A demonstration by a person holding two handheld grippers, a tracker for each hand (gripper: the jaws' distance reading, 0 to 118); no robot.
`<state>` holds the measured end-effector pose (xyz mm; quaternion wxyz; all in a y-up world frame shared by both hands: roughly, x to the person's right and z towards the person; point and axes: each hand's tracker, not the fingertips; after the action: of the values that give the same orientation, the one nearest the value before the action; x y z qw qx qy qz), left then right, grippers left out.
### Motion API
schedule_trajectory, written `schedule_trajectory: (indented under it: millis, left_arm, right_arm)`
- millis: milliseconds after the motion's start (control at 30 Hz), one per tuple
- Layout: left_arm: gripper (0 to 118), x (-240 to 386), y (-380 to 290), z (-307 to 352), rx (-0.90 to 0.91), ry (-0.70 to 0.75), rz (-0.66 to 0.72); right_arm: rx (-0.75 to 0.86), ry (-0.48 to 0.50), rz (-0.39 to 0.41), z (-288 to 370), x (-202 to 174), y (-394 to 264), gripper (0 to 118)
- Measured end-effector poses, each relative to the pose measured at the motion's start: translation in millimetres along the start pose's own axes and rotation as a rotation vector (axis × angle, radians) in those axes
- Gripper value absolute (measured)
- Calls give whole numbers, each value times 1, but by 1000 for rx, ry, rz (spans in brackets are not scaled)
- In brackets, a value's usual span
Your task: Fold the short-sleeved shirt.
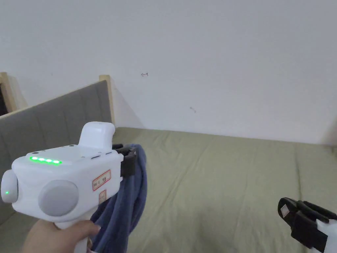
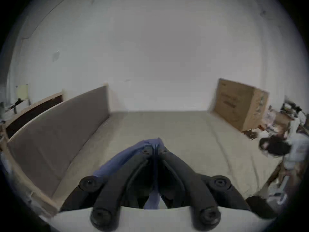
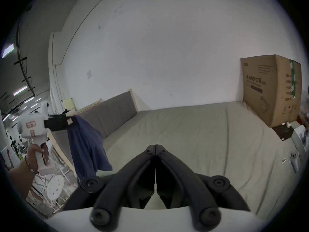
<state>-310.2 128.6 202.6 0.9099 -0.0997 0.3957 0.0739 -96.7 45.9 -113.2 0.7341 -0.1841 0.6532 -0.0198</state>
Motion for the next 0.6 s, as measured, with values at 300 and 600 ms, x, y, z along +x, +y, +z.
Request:
schedule_trajectory:
  millis: [300, 600]
  left_arm:
    - [3, 123, 24, -69, -23, -317, 26]
    - [3, 198, -76, -198, -621, -488, 85]
  right_arm:
    - [67, -139, -54, 51, 46, 6, 0]
    - [36, -218, -104, 61, 79, -14, 0]
